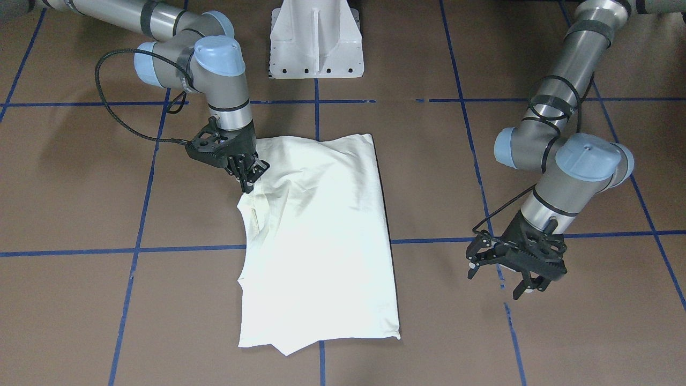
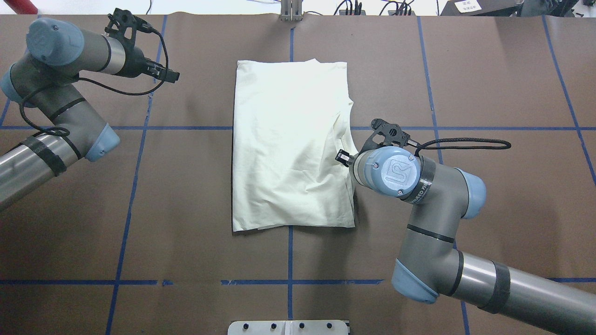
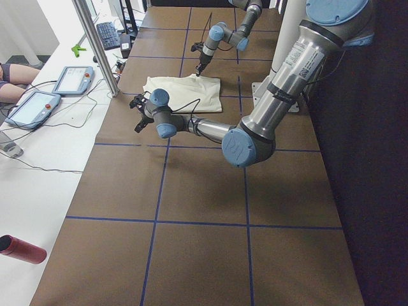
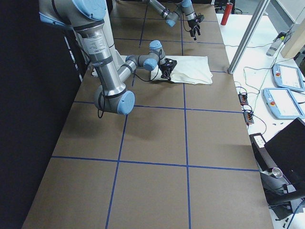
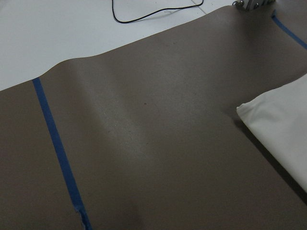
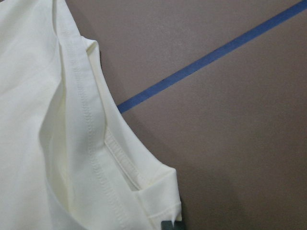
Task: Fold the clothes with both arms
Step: 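Push the shirt's side with the right gripper to straighten it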
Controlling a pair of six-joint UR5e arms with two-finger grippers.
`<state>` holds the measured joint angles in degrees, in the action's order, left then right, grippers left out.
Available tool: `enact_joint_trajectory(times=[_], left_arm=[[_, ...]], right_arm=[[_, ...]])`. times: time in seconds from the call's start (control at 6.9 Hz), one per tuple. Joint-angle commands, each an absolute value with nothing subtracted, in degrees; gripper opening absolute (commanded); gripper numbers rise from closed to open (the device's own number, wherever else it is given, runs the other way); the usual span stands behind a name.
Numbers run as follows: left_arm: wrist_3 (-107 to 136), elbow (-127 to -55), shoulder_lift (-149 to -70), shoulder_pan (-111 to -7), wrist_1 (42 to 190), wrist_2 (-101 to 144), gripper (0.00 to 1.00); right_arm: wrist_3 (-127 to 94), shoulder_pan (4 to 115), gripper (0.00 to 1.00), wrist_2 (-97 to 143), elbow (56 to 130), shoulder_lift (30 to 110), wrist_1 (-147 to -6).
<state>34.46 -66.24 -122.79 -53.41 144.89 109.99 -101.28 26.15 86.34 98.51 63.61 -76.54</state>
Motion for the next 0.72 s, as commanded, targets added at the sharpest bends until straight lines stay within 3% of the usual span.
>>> enact_joint_trajectory(times=[0.0, 0.29, 0.58], left_arm=[[41.00, -69.15, -122.44, -52.65, 144.32, 114.39, 1.00], [53.99, -79.13, -117.80, -47.77, 144.40, 114.70, 1.00], [62.89, -88.28, -113.58, -42.48, 144.23, 114.35, 1.00]], right_arm=[[-100.73, 26.01, 1.00, 85.51, 102.71, 65.38, -76.12], [-102.03, 25.93, 1.00, 85.61, 110.62, 69.58, -74.46], [-104.06, 25.49, 1.00, 85.43, 111.18, 74.51, -63.93]])
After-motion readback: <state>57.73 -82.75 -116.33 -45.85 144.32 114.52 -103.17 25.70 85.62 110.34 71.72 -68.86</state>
